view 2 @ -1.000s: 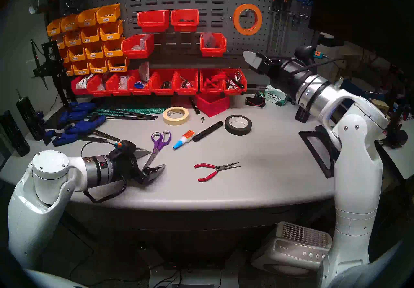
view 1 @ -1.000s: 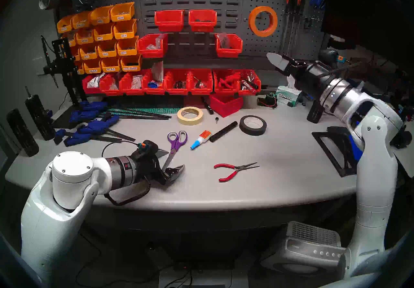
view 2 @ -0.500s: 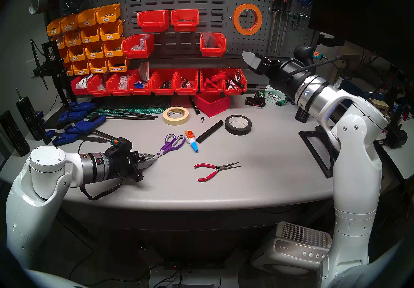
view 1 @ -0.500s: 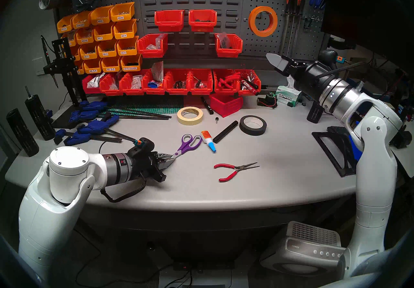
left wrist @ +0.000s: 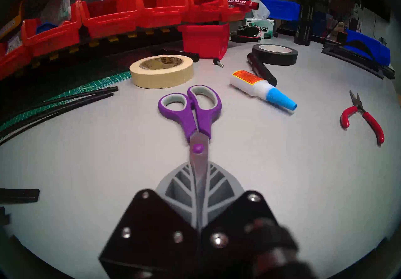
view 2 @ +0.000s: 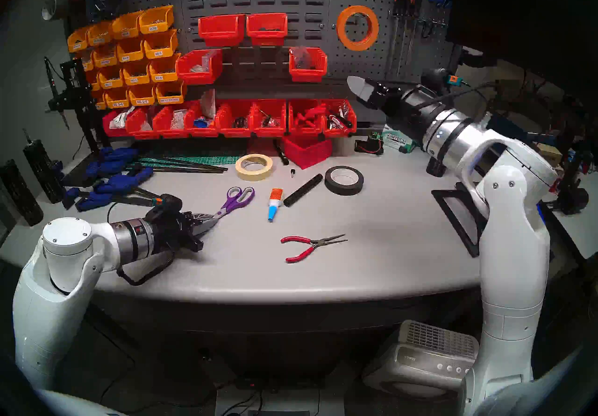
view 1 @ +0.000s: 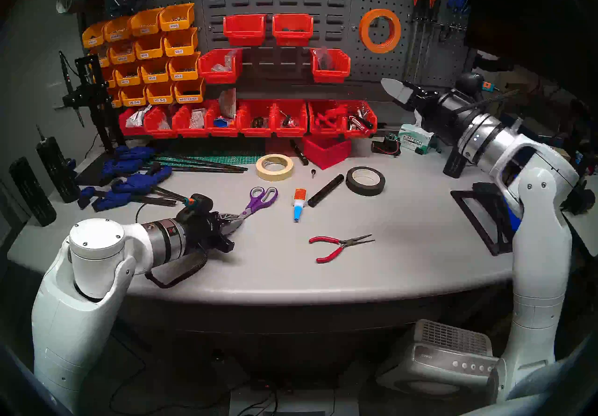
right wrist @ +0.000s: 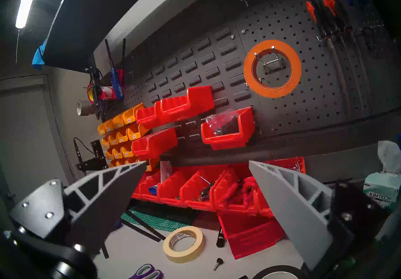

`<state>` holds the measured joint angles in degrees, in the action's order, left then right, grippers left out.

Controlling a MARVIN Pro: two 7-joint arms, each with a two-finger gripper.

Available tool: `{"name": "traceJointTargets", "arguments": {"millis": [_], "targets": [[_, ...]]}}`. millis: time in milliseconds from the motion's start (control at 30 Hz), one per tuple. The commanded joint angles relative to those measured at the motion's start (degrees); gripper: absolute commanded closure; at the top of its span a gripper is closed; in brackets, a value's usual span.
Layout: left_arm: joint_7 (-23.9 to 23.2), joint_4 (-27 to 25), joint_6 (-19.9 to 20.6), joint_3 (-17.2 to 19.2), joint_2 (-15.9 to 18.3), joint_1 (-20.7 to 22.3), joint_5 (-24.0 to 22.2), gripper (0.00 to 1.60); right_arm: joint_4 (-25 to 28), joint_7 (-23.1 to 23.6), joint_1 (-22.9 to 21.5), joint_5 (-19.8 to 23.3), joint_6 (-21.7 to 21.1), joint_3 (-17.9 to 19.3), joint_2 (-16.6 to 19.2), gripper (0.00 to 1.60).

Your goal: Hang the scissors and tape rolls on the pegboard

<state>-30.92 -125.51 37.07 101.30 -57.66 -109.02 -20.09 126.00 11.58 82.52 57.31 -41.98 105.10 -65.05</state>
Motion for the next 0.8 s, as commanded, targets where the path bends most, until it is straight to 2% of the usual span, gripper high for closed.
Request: {"name": "traceJointTargets", "arguments": {"millis": [0,267,500,600,700,767], "targets": [[1.4,-4.1,-4.2,2.9,-4.0,1.2,-1.8,1.60,0.4,0.1,-2.2,-0.1,0.7,-0.6,0.2,0.00],[2.1,-8.6,-4.1,5.4,-6.0,4.4,-5.1,1.60,0.0,-0.1,-2.9,-0.1,0.7,-1.6,0.2,0.00],[3.4,-9.4,-2.0,7.5,-7.6,4.7,-7.7,1.60,-0.4,-0.3,-3.7,-0.1,0.9,-2.4,0.2,0.00],[3.0,-9.5,-1.4,8.0,-6.9,3.7,-7.9,1.60,-0.5,-0.4,-3.9,-0.1,1.0,-2.6,0.2,0.00],[0.5,-9.3,0.4,8.4,-4.5,1.6,-8.3,1.60,-0.5,-0.4,-4.0,-0.1,1.1,-2.7,0.2,0.00],[-0.4,-9.3,2.9,9.0,-3.8,0.3,-8.9,1.60,-0.4,-0.4,-4.0,0.0,1.1,-2.8,0.2,0.00]]}}
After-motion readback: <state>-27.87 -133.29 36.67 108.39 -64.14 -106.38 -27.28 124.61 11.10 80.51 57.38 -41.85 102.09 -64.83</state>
